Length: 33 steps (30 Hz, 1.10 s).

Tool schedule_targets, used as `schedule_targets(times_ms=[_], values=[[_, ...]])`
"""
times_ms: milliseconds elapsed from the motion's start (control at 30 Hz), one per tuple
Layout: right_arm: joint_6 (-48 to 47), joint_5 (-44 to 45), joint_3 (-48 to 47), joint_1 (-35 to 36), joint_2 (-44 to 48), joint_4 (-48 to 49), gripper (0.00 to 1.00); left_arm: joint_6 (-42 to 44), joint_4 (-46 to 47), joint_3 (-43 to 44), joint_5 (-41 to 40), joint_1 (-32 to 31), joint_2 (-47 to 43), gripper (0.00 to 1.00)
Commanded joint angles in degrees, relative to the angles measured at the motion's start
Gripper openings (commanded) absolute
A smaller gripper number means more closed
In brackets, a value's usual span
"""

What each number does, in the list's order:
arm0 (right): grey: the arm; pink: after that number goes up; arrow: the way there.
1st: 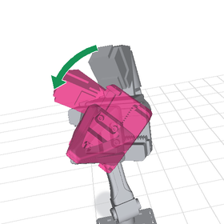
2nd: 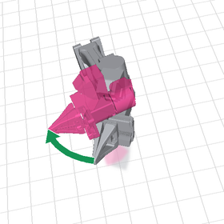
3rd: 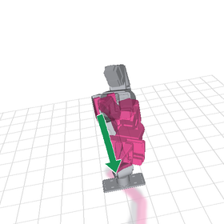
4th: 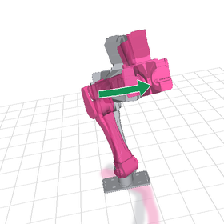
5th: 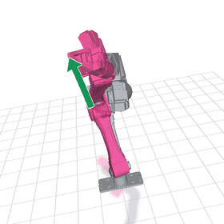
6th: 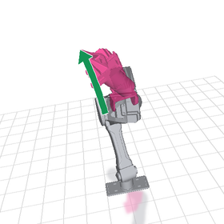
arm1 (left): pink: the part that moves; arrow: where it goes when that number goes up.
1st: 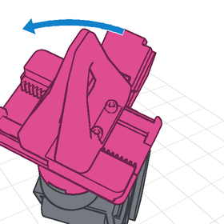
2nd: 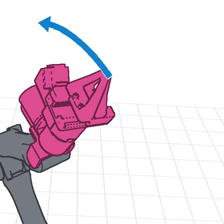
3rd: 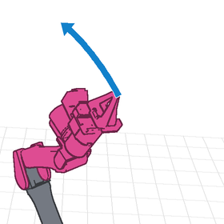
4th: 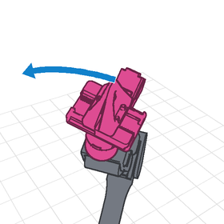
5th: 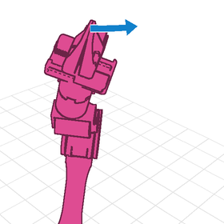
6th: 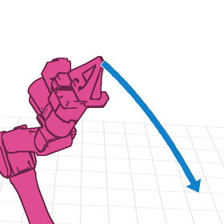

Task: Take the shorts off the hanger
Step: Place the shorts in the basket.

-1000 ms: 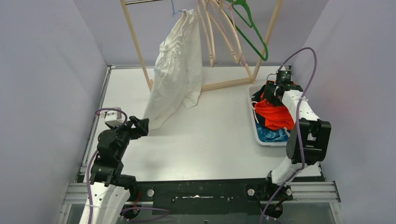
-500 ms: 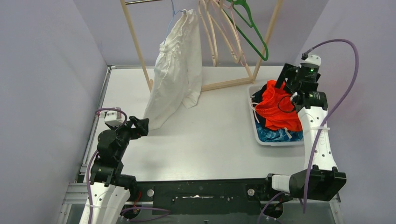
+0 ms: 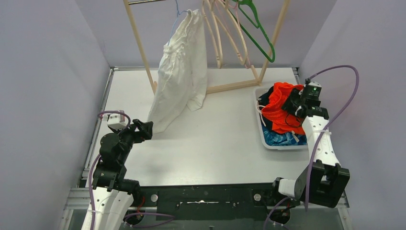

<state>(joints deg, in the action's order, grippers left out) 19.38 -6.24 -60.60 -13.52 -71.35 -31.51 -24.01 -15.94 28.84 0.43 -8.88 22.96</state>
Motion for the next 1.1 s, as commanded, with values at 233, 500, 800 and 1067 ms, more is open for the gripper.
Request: schedule_targets(times_ms=[233,500,800,1067], values=[[1.6,-11.0,-8.8,0.5,-5.7,9.7,0.0,-0.7,2.5,0.6,0.5,0.4,-0.7,0.79],[1.5,-11.1,-13.6,1.7,-6.9,10.5,0.0,-0.9,2.5,0.6,0.6,0.4,-0.8,0.79],[3.1,-9.6,-2.8,2.8,-16.9,13.3,0.02,-0.9,2.4,0.7,0.2,0.4,-0.8,0.79],[0.9,-5.6,-2.9,4.5,-13.3,9.8,0.24,-0.9,2.3,0.9,-0.1,0.4,-0.7,0.79]])
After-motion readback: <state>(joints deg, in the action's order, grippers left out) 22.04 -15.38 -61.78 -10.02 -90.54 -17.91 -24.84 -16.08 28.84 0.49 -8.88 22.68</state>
